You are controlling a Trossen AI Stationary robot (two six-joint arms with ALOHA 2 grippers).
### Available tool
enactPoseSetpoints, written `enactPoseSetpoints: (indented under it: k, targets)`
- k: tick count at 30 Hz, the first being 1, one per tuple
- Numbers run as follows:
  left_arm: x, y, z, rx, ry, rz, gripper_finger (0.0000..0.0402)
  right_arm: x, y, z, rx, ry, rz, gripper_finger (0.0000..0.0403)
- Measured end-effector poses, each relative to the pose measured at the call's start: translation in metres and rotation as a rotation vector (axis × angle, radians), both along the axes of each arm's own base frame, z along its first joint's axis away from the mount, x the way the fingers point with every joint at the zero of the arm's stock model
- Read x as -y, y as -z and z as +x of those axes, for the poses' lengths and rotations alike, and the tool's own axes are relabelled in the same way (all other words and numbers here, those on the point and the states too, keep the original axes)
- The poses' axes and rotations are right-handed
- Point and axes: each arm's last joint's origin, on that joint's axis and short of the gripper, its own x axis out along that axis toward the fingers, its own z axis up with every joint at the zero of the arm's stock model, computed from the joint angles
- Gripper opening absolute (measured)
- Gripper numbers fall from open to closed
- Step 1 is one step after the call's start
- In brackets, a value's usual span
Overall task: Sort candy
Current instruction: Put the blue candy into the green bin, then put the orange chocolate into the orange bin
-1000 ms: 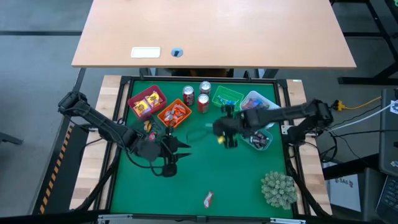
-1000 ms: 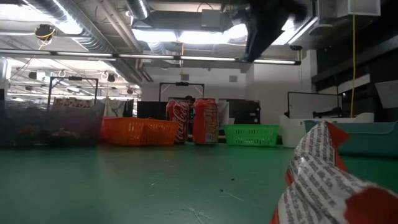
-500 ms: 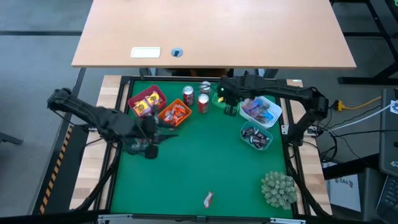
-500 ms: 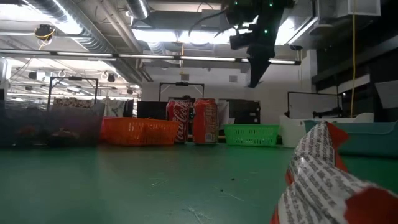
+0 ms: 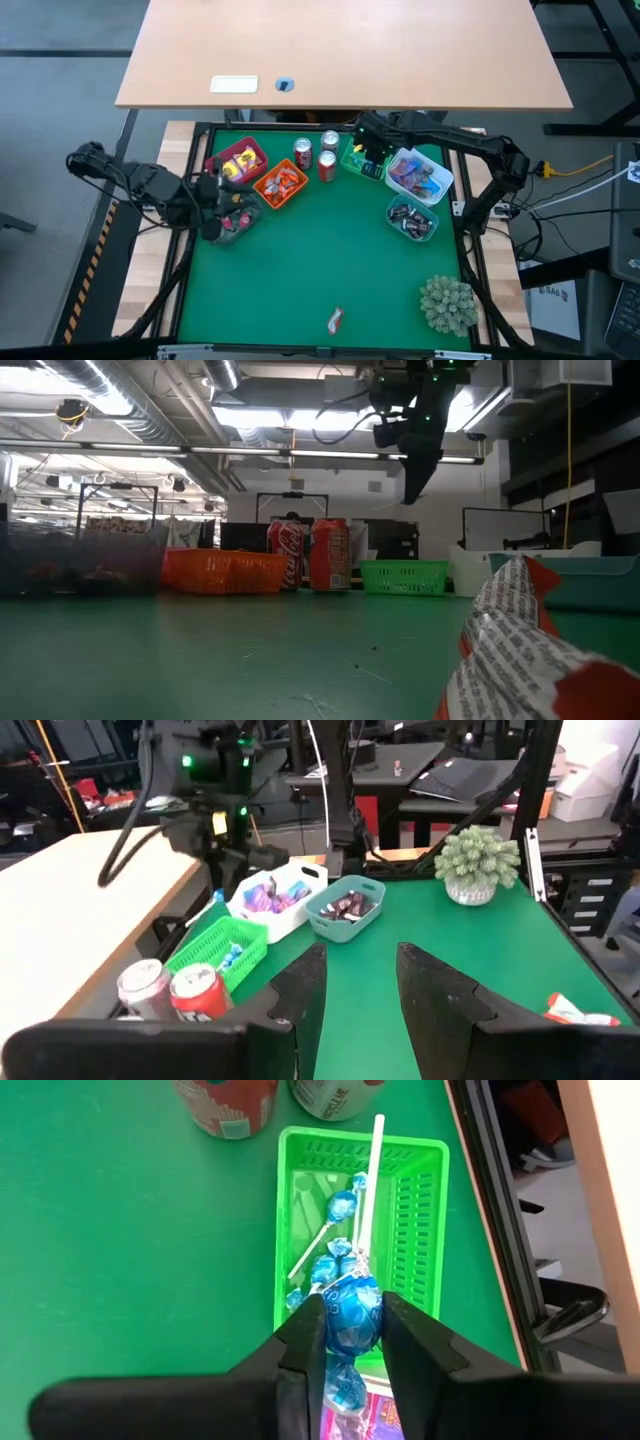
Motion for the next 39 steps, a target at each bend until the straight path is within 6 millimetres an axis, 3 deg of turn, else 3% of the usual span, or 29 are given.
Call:
enactPoseSetpoints:
  k: [13,20,24,31,39]
  targets:
    - [-0.019,0.052,-0.043,0.129,-0.052,-0.044,0.0114,0.0,0.0,0.001,0.004,0.003,-0.018,0.0133]
    - [-0.025,0.076,-0.057,0.163,-0.052,-0.059,0.0114,0.001,-0.001,0.002,0.019,0.004,-0.022,0.0171]
    - [-0.027,0.088,-0.061,0.178,-0.053,-0.065,0.0114,-0.004,-0.001,0.006,0.075,0.01,0.071,0.0188]
    - [-0.031,0.103,-0.069,0.217,-0.11,-0.053,0.0114,-0.033,-0.005,0.025,0.226,-0.126,0.222,0.0193]
    - [-0.034,0.108,-0.07,0.223,-0.141,-0.019,0.0114,-0.09,-0.015,0.053,0.39,-0.338,0.208,0.0193]
